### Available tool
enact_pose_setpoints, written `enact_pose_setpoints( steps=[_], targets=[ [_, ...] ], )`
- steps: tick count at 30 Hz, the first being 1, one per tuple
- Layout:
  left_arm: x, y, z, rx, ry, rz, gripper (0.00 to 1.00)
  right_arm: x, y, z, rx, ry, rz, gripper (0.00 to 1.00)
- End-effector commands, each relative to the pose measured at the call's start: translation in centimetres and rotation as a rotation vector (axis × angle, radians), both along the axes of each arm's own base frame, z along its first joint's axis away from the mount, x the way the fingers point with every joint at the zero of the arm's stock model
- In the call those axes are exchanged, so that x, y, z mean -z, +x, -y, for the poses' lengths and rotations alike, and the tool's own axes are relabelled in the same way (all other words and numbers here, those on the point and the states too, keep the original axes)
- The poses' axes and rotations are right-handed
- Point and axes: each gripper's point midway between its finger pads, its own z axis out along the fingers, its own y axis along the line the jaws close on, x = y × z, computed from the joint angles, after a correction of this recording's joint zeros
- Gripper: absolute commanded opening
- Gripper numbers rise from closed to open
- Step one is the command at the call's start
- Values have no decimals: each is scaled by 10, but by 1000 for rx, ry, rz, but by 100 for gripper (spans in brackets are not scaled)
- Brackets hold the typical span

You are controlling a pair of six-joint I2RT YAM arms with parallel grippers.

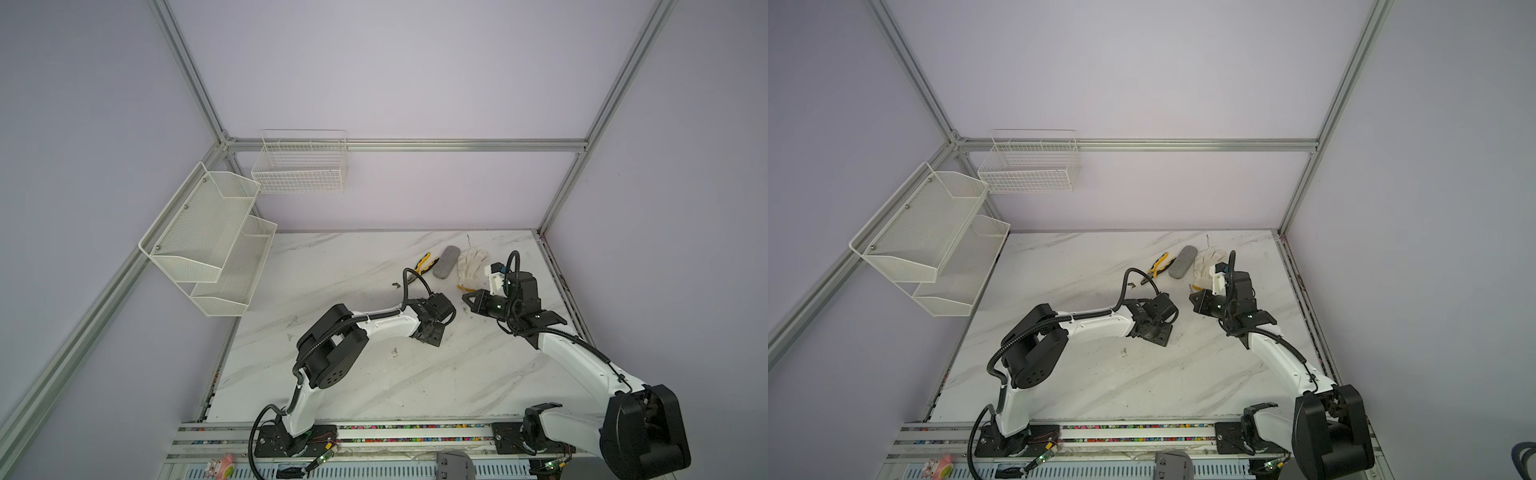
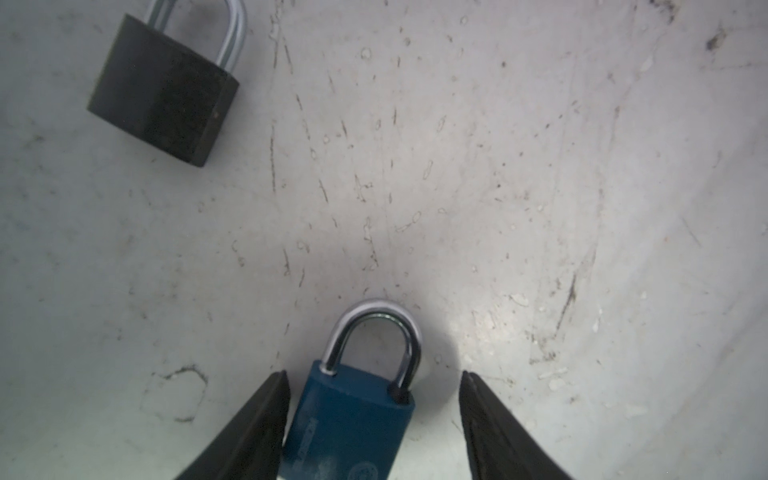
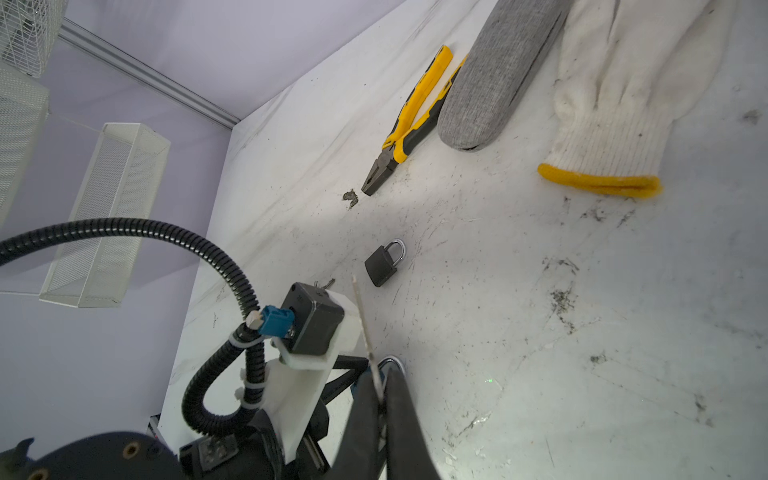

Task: Unlock with the key
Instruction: 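Lower the left gripper over the blue padlock and close on its body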

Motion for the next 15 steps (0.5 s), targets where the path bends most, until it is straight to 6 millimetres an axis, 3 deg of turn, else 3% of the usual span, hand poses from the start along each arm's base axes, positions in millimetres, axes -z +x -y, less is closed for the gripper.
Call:
enact_pose_setpoints(
  steps=[1, 8, 12, 15],
  targets=[
    [5, -13, 4, -50, 3, -70, 64, 6, -3, 0, -18, -9, -2, 0],
    [5, -25, 4, -34, 51, -78, 60, 10, -2, 0, -26, -17, -5, 0],
    [10, -22, -5, -74, 84, -59, 57, 10, -1, -1, -32, -16, -2, 0],
    [13, -20, 1, -87, 74, -64, 56, 10, -1, -1, -32, -17, -2, 0]
  ],
)
